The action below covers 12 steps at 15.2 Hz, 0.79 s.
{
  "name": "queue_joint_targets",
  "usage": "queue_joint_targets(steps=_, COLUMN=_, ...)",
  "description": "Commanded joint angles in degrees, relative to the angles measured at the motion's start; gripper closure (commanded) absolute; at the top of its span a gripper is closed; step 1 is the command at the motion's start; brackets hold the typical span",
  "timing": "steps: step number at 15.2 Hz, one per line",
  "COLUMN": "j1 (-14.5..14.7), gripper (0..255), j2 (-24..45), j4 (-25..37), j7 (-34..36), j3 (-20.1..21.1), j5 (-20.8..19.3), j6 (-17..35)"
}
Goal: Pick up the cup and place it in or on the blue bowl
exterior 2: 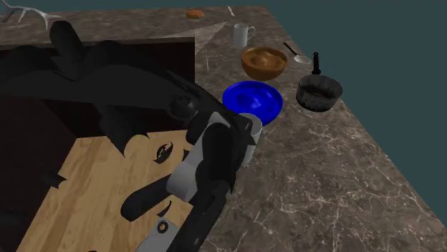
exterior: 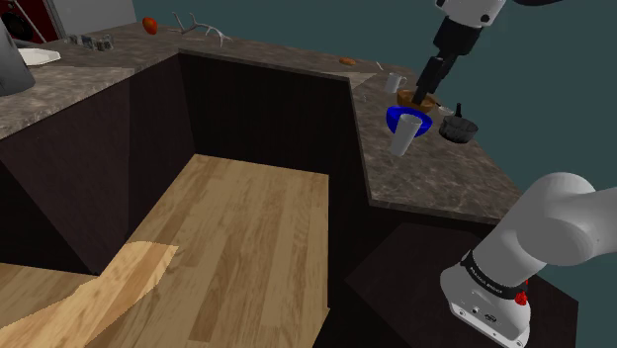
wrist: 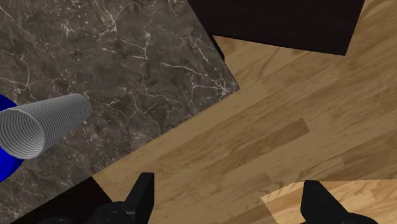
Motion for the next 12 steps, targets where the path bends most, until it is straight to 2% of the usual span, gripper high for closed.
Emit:
queue_joint_targets(steps=1, j1=0.00, gripper=0, j2=0.00, j4=0.00, j7=0.00, j3=0.00, j5=0.00, j6=0.00)
queue_joint_targets(steps=12, j1=-4.11, gripper=0, j2=10.29, j4=-3.74, j7=-11.50, j3=-11.13, j5=-6.02, j6=13.65)
